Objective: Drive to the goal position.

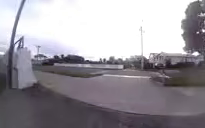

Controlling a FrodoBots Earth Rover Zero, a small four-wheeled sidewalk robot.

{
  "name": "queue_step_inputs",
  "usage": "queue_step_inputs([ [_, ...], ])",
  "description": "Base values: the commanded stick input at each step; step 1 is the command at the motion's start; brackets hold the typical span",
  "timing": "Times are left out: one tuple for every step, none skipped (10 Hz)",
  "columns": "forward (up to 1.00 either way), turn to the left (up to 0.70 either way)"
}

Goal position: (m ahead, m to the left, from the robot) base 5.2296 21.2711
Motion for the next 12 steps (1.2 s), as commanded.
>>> queue_step_inputs([
  [0.85, 0.34],
  [0.85, 0.34],
  [0.85, 0.34],
  [0.85, 0.34],
  [0.85, 0.34],
  [0.85, 0.34],
  [0.85, 0.34],
  [0.85, 0.34],
  [0.85, 0.34],
  [0.85, 0.34],
  [0.85, 0.0],
  [0.85, 0.0],
])
